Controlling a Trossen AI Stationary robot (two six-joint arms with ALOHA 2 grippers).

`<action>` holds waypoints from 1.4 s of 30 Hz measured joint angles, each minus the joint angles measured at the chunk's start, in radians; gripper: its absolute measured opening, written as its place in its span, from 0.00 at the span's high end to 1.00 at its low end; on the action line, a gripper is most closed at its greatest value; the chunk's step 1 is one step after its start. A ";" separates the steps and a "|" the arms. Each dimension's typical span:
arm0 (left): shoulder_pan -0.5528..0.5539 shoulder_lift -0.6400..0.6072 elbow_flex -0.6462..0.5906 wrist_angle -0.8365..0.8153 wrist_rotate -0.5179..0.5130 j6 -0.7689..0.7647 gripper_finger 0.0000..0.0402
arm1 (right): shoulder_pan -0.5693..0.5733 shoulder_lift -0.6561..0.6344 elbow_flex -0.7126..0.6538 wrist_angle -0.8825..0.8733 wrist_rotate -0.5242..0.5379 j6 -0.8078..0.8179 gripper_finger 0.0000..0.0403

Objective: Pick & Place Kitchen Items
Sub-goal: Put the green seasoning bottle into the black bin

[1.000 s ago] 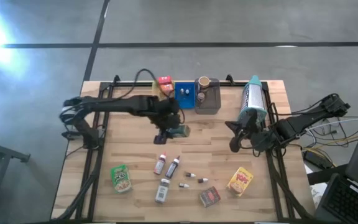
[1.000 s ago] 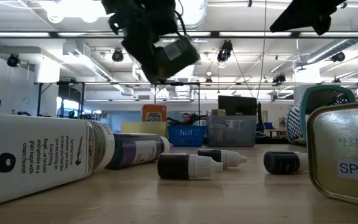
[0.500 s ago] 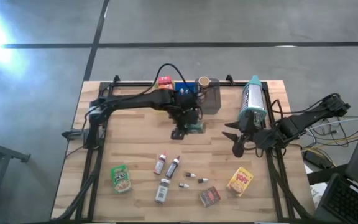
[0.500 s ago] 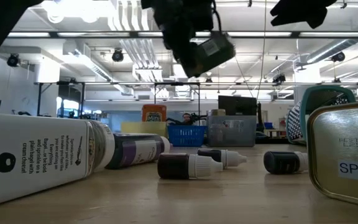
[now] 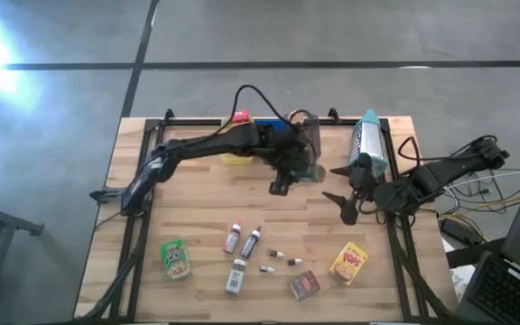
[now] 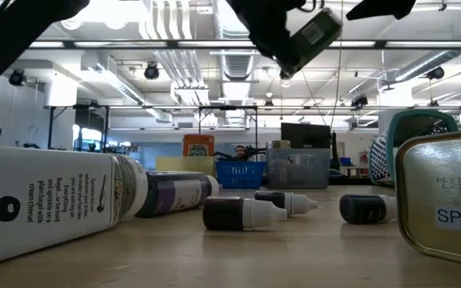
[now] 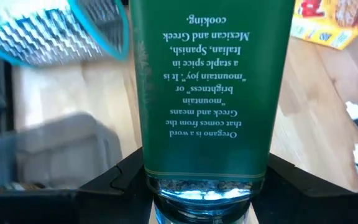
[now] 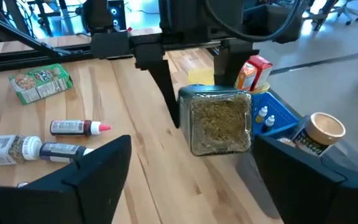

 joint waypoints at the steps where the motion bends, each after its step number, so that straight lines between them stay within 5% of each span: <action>1: -0.004 0.008 0.018 0.000 -0.007 0.009 0.48 | -0.002 0.000 0.005 -0.004 0.000 0.000 0.17; 12: -0.023 0.033 0.055 0.009 -0.079 0.032 0.48 | -0.064 0.000 0.011 -0.040 0.000 -0.018 0.15; 28: -0.005 0.022 -0.021 0.266 0.044 -0.081 0.48 | 0.005 -0.036 0.071 -0.356 -0.018 0.173 0.29; 37: 0.003 0.020 -0.097 0.563 0.216 -0.129 0.48 | 0.199 -0.143 -0.037 -0.349 0.307 0.296 0.34; 42: 0.002 0.018 -0.161 0.847 0.324 -0.157 0.48 | 0.270 -0.166 -0.091 -0.189 0.410 0.214 0.34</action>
